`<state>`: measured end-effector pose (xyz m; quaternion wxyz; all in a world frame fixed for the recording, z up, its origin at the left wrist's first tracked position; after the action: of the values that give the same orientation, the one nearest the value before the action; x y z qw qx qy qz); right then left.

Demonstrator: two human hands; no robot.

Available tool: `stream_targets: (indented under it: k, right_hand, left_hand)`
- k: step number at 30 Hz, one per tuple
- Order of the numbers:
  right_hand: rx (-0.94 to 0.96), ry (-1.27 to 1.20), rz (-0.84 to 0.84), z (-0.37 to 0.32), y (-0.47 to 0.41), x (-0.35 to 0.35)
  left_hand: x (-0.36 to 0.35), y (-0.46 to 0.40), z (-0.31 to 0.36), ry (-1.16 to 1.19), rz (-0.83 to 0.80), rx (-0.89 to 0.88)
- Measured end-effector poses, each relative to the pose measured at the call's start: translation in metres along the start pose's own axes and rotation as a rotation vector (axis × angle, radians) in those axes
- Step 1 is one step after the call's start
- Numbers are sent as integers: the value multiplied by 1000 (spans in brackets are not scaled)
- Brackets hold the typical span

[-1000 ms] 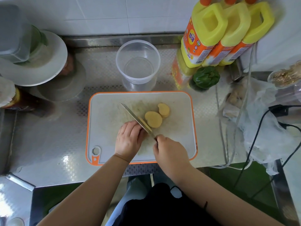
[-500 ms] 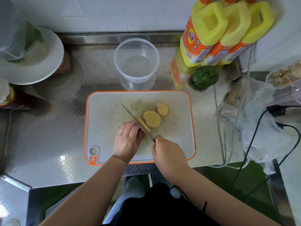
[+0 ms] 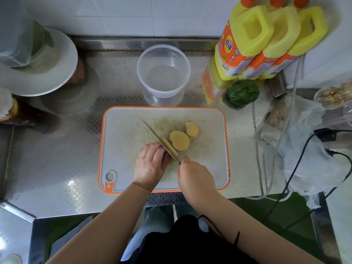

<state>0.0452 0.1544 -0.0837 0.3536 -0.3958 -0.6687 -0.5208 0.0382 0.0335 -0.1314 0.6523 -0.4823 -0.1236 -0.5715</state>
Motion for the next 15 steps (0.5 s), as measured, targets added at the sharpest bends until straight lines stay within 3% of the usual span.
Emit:
stream_targets:
  k: [7,15]
  right_hand:
    - [-71,-41,-131,4,-13,-16]
    - [-69,-76,-126,9,-18,-15]
  left_hand:
    - [0,0,2,-22,-1,-12]
    - [0,-1,2,-24,-10,-16]
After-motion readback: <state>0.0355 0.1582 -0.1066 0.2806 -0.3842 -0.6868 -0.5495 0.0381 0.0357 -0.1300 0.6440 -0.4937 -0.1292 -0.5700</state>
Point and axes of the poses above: each hand's wrist, its own y-axis away from the middle knuckle, its own x-axis out of the back of the hand, z = x × y, the point moved 7 cm from there along -y, towards the middle knuckle, and after that the axes turned 2 degrees about -z, right-handed, at the moved point
